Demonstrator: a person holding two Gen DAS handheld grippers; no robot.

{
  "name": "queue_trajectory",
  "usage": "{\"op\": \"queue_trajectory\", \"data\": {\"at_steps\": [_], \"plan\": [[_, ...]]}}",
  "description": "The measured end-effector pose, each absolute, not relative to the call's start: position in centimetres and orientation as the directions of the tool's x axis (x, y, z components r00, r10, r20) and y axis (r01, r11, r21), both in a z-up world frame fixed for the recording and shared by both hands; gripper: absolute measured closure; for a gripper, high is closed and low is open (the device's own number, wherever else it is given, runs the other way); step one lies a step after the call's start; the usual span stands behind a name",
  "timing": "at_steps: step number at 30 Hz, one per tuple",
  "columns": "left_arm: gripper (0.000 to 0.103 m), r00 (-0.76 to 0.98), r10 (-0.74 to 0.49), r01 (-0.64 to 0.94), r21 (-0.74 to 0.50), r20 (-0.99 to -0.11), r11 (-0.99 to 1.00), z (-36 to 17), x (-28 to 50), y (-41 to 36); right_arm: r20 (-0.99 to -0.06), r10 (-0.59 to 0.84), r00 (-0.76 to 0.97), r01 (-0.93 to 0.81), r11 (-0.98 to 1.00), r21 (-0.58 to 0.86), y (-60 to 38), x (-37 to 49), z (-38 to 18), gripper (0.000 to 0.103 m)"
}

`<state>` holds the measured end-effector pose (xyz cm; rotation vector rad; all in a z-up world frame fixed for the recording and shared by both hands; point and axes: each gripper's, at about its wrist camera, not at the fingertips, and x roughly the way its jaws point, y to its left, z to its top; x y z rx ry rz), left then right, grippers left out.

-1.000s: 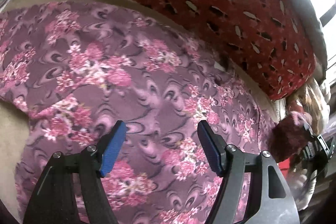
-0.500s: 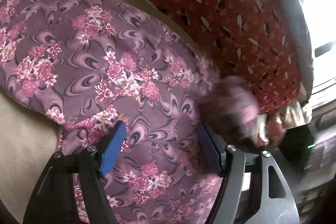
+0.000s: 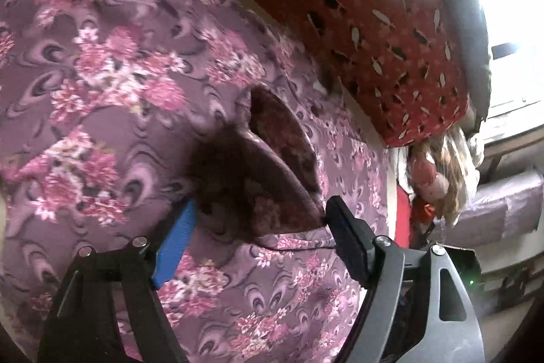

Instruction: Fold small clothes

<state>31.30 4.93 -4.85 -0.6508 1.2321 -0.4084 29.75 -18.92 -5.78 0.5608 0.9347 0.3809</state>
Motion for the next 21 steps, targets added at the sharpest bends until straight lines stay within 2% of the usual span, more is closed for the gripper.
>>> {"op": "queue_trajectory", "data": {"at_steps": [4,7,10,11,12,13,14,17,19,21], "plan": [[0.026,0.284,-0.588,-0.028,-0.619,-0.757,0.785,-4.2,31.1,3.4,-0.637,0.506,0.582,0.021,0.773,0.634,-23.9,27.8,-6.3,0.055],[0.025,0.305,-0.448,-0.020,-0.476,-0.841,0.879,-3.9,31.1,2.3,-0.623,0.499,0.603,0.066,0.747,0.662,-26.7,26.7,-6.7,0.055],[0.026,0.351,-0.437,-0.076,-0.491,-0.828,0.868,-4.5,31.3,3.0,-0.605,0.484,0.632,0.092,0.729,0.678,-28.3,25.9,-6.9,0.055],[0.039,0.385,-0.437,-0.088,-0.504,-0.813,0.860,-4.3,31.3,3.4,-0.596,0.479,0.645,0.098,0.721,0.685,-28.9,25.6,-6.8,0.055],[0.072,0.430,-0.424,-0.091,-0.506,-0.797,0.858,-3.9,31.3,3.9,-0.585,0.470,0.661,0.107,0.713,0.693,-29.6,25.3,-6.7,0.055],[0.091,0.452,-0.416,-0.083,-0.502,-0.789,0.861,-3.6,31.4,4.3,-0.576,0.457,0.678,0.117,0.707,0.697,-30.2,25.2,-6.5,0.055],[0.098,0.464,-0.413,-0.082,-0.502,-0.784,0.861,-3.3,31.5,4.7,-0.571,0.443,0.691,0.126,0.704,0.699,-30.9,24.9,-6.3,0.055],[0.098,0.573,-0.374,-0.122,-0.528,-0.729,0.841,-1.7,31.0,7.5,-0.559,0.384,0.735,0.168,0.696,0.698,-33.3,24.6,-5.4,0.055],[0.098,0.610,-0.302,-0.163,-0.489,-0.733,0.857,-1.1,31.1,9.1,-0.554,0.334,0.763,0.206,0.686,0.698,-35.1,24.5,-5.0,0.053],[0.098,0.597,-0.297,-0.195,-0.495,-0.745,0.847,-1.7,31.7,10.7,-0.559,0.290,0.777,0.240,0.685,0.688,-36.3,24.7,-5.0,0.050]]}}
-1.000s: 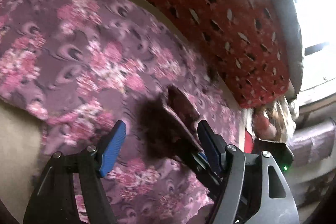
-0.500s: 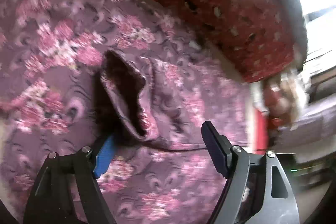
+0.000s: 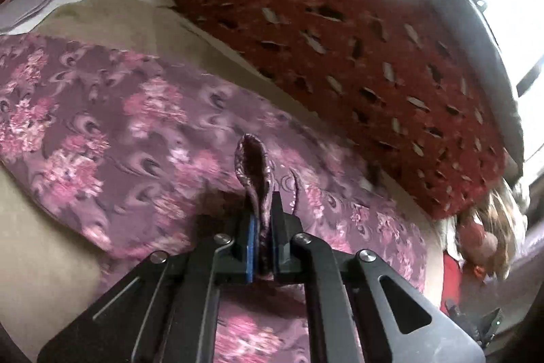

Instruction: Fold small clothes

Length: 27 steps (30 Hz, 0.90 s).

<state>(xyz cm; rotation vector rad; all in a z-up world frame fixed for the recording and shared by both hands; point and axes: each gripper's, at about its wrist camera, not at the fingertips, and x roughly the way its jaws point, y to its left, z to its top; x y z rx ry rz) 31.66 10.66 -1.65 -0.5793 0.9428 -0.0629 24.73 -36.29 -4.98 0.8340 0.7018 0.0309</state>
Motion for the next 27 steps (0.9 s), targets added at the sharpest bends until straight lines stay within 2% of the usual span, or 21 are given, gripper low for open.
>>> {"op": "queue_trajectory", "data": {"at_steps": [3,6,7,8,9,12,13,16,17,19,20,21,23,27], "plan": [[0.098,0.557,-0.351,-0.228,-0.545,-0.753,0.806,-3.2,32.1,11.9,-0.580,0.282,0.764,0.278,0.667,0.691,-37.1,26.0,-6.1,0.050],[0.098,0.538,-0.354,-0.222,-0.533,-0.765,0.816,-3.7,32.0,12.1,-0.622,0.321,0.714,0.286,0.678,0.677,-36.4,28.1,-7.8,0.051],[0.098,0.533,-0.357,-0.214,-0.530,-0.767,0.821,-3.7,32.1,11.9,-0.644,0.356,0.677,0.269,0.695,0.667,-35.6,29.3,-8.5,0.058],[0.098,0.529,-0.359,-0.203,-0.526,-0.769,0.826,-3.6,32.1,11.3,-0.656,0.360,0.663,0.260,0.711,0.653,-35.2,29.6,-8.7,0.090],[0.098,0.524,-0.354,-0.196,-0.515,-0.775,0.835,-3.5,32.1,11.4,-0.649,0.368,0.666,0.230,0.726,0.648,-34.6,29.9,-8.5,0.097],[0.097,0.516,-0.318,-0.217,-0.481,-0.795,0.850,-3.3,32.4,11.2,-0.575,0.311,0.757,0.196,0.731,0.654,-34.8,28.4,-7.2,0.098],[0.097,0.508,-0.316,-0.236,-0.482,-0.801,0.844,-3.1,32.5,11.9,-0.581,0.285,0.762,0.216,0.735,0.643,-35.1,28.1,-7.5,0.097],[0.097,0.543,-0.323,-0.261,-0.522,-0.775,0.812,-1.8,31.7,14.2,-0.690,0.305,0.657,0.302,0.732,0.611,-35.5,28.4,-10.3,0.095],[0.093,0.555,-0.320,-0.262,-0.527,-0.768,0.809,-1.4,31.6,14.5,-0.675,0.296,0.676,0.303,0.723,0.621,-35.6,27.9,-10.0,0.091],[0.074,0.584,-0.328,-0.249,-0.548,-0.743,0.799,-0.5,31.0,14.9,-0.668,0.215,0.712,0.328,0.739,0.588,-35.6,26.9,-8.3,0.088],[0.059,0.587,-0.339,-0.233,-0.554,-0.735,0.799,-0.4,30.8,14.7,-0.638,0.196,0.745,0.312,0.743,0.593,-35.4,26.5,-7.3,0.088],[0.055,0.582,-0.345,-0.219,-0.551,-0.736,0.805,-0.5,30.8,14.1,-0.616,0.204,0.761,0.290,0.743,0.603,-34.9,26.6,-6.6,0.087],[0.055,0.546,-0.343,-0.194,-0.513,-0.765,0.836,-1.3,31.3,12.4,-0.600,0.250,0.760,0.225,0.765,0.604,-32.8,27.3,-5.5,0.081],[0.058,0.418,-0.317,-0.240,-0.440,-0.852,0.865,-5.6,32.7,10.8,-0.633,0.326,0.702,0.107,0.831,0.547,-26.9,29.4,-5.1,0.081]]}}
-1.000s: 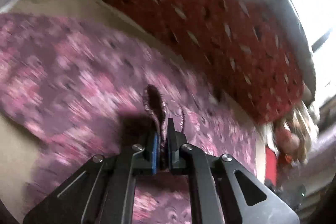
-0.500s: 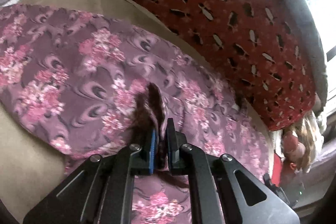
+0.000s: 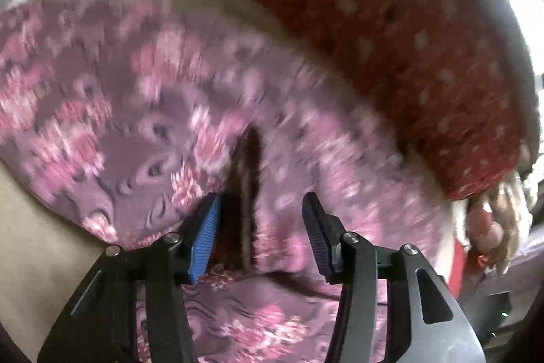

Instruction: Fold small clothes

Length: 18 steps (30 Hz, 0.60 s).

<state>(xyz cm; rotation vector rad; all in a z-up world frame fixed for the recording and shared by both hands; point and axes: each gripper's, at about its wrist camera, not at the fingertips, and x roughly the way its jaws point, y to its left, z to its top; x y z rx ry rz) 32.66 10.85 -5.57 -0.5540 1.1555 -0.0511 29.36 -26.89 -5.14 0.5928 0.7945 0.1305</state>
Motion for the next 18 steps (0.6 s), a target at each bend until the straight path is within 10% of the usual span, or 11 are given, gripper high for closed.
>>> {"op": "queue_trajectory", "data": {"at_steps": [10,18], "plan": [[0.053,0.531,-0.395,-0.327,-0.612,-0.749,0.720,-1.7,29.5,19.1,-0.650,0.506,0.567,-0.153,0.840,0.521,-10.3,34.7,-5.7,0.081],[0.052,0.541,-0.225,-0.536,-0.539,-0.810,0.650,-1.5,27.5,34.3,-0.704,0.402,0.586,-0.277,0.916,0.292,-1.5,35.5,-8.7,0.066]]}}
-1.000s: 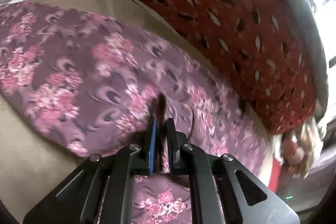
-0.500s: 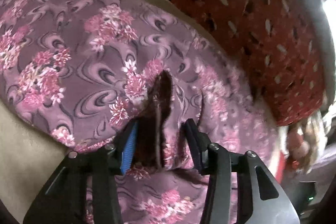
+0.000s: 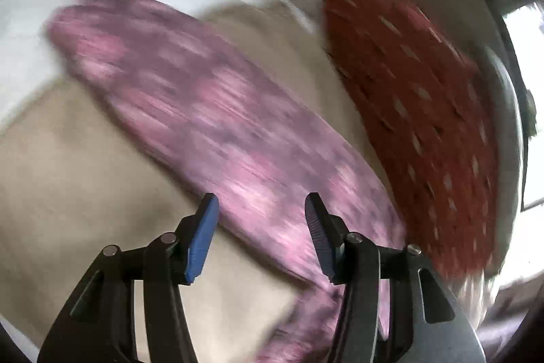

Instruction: Fold small clothes

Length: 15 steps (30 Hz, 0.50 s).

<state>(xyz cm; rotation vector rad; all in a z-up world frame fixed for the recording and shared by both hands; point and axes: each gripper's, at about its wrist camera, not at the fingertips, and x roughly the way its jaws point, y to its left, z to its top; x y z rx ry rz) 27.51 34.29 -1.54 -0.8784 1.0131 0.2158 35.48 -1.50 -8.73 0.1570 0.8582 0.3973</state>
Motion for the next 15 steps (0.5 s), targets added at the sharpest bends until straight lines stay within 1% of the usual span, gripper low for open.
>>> {"op": "queue_trajectory", "data": {"at_steps": [2,4,6,8,10,12,15], "plan": [[0.052,0.527,-0.183,-0.612,-0.520,-0.830,0.595,-2.5,26.8,38.4,-0.707,0.386,0.593,-0.276,0.922,0.272,-1.2,35.4,-8.6,0.066],[0.052,0.525,-0.169,-0.676,-0.530,-0.834,0.513,-3.5,25.6,42.4,-0.701,0.406,0.587,-0.276,0.914,0.298,-1.4,35.5,-8.6,0.065],[0.052,0.536,-0.176,-0.706,-0.553,-0.825,0.442,-4.4,24.9,45.0,-0.690,0.429,0.583,-0.275,0.903,0.330,-1.9,35.7,-8.7,0.065],[0.052,0.564,-0.224,-0.707,-0.605,-0.795,0.367,-5.6,25.0,46.7,-0.684,0.436,0.585,-0.275,0.900,0.339,-2.0,35.7,-8.8,0.065],[0.048,0.586,-0.267,-0.695,-0.644,-0.765,0.318,-6.7,25.6,47.7,-0.685,0.434,0.585,-0.275,0.901,0.335,-2.2,35.5,-8.8,0.065],[0.033,0.617,-0.276,-0.669,-0.676,-0.737,0.309,-6.7,26.1,48.2,-0.686,0.432,0.586,-0.276,0.902,0.332,-2.1,35.5,-8.7,0.065],[0.033,0.641,-0.283,-0.640,-0.701,-0.713,0.315,-6.9,27.2,48.2,-0.681,0.436,0.588,-0.275,0.900,0.339,-2.0,35.5,-8.7,0.064]]}}
